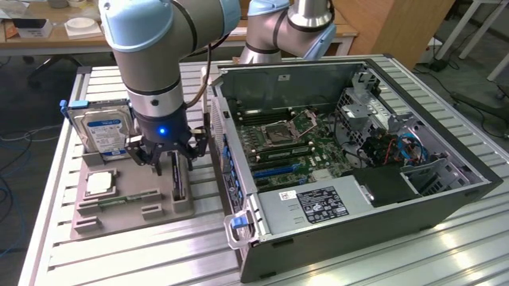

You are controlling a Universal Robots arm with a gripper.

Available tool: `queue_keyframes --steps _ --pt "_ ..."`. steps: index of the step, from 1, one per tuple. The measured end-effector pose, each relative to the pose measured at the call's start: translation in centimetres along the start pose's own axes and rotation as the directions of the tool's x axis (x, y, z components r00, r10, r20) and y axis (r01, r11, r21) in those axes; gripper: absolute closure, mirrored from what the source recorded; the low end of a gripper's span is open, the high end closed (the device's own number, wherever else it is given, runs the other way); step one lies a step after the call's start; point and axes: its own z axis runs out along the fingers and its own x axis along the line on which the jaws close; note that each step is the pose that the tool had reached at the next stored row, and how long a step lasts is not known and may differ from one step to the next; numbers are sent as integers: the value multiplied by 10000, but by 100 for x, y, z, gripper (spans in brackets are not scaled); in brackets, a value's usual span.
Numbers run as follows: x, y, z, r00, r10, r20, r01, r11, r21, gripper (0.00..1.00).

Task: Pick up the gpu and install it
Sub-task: 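Pick up the gpu and move the gpu toward the slot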

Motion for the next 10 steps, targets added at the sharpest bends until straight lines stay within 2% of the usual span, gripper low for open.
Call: queue_keyframes --steps 10 --pt "0 20 3 10000 -1 -1 1 10000 0 35"
